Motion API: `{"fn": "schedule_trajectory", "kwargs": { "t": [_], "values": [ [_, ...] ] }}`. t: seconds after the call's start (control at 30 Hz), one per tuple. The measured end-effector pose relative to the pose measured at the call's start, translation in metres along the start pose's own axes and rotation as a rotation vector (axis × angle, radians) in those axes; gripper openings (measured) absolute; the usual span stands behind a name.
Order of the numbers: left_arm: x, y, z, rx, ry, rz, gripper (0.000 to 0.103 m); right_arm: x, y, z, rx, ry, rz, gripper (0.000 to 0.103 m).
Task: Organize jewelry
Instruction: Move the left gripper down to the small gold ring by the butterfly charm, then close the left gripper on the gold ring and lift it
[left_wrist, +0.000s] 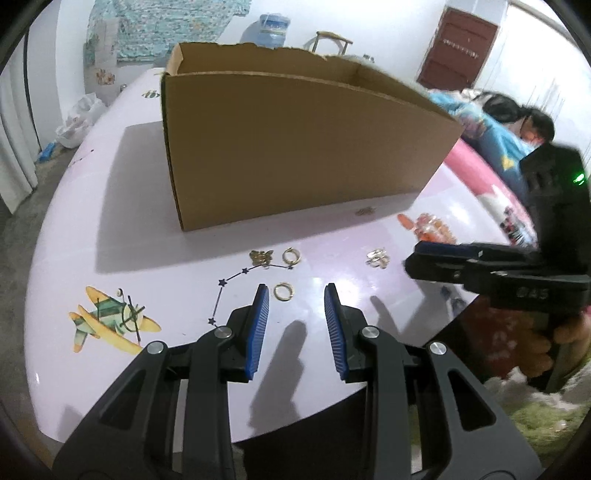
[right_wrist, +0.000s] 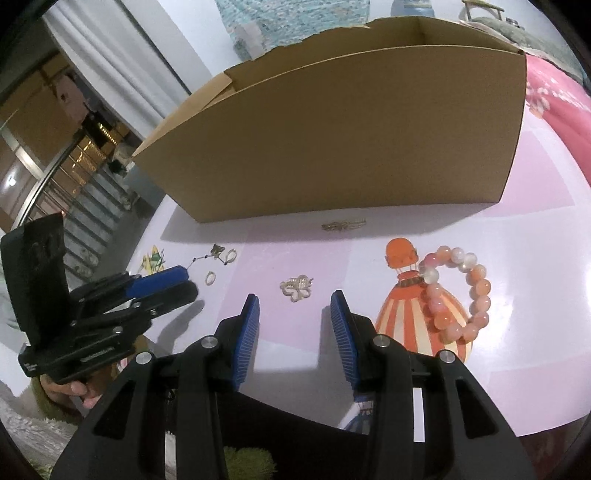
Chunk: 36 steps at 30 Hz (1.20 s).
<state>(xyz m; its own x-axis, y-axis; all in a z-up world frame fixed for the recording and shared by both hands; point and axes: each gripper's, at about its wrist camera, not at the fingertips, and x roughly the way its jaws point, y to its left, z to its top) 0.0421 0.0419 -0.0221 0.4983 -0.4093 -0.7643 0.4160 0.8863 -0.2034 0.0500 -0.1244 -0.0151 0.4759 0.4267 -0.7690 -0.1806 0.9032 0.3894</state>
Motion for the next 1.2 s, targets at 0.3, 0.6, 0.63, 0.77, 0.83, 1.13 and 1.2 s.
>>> {"fn": "schedule_trajectory", "kwargs": {
  "t": [0.3,0.6,0.63,0.77,0.83,1.13,1.2],
  "values": [
    [0.015,-0.009,0.004,0.083,0.040,0.089,0.027,-0.003,-0.004,-0.001,0.010,-0.005,-0.009,0.040],
    [0.020,-0.020,0.004,0.168,0.059,0.155,0.022,-0.001,-0.004,-0.001,0.016,-0.006,-0.006,0.040],
    [0.020,-0.020,0.004,0.171,0.061,0.157,0.021,-0.001,-0.004,-0.001,0.017,-0.006,-0.006,0.040],
    [0.021,-0.021,0.006,0.182,0.064,0.153,0.021,-0.002,-0.005,0.000,0.019,-0.010,-0.007,0.040],
    [0.022,-0.024,0.007,0.186,0.061,0.151,0.020,-0.003,-0.005,0.000,0.018,-0.013,-0.009,0.040],
    [0.019,-0.026,0.000,0.217,0.044,0.145,0.011,-0.008,-0.002,0.002,0.010,-0.024,-0.022,0.040],
    [0.018,-0.025,0.000,0.213,0.041,0.139,0.010,-0.008,-0.002,0.003,0.007,-0.026,-0.025,0.040]
  ]
}}
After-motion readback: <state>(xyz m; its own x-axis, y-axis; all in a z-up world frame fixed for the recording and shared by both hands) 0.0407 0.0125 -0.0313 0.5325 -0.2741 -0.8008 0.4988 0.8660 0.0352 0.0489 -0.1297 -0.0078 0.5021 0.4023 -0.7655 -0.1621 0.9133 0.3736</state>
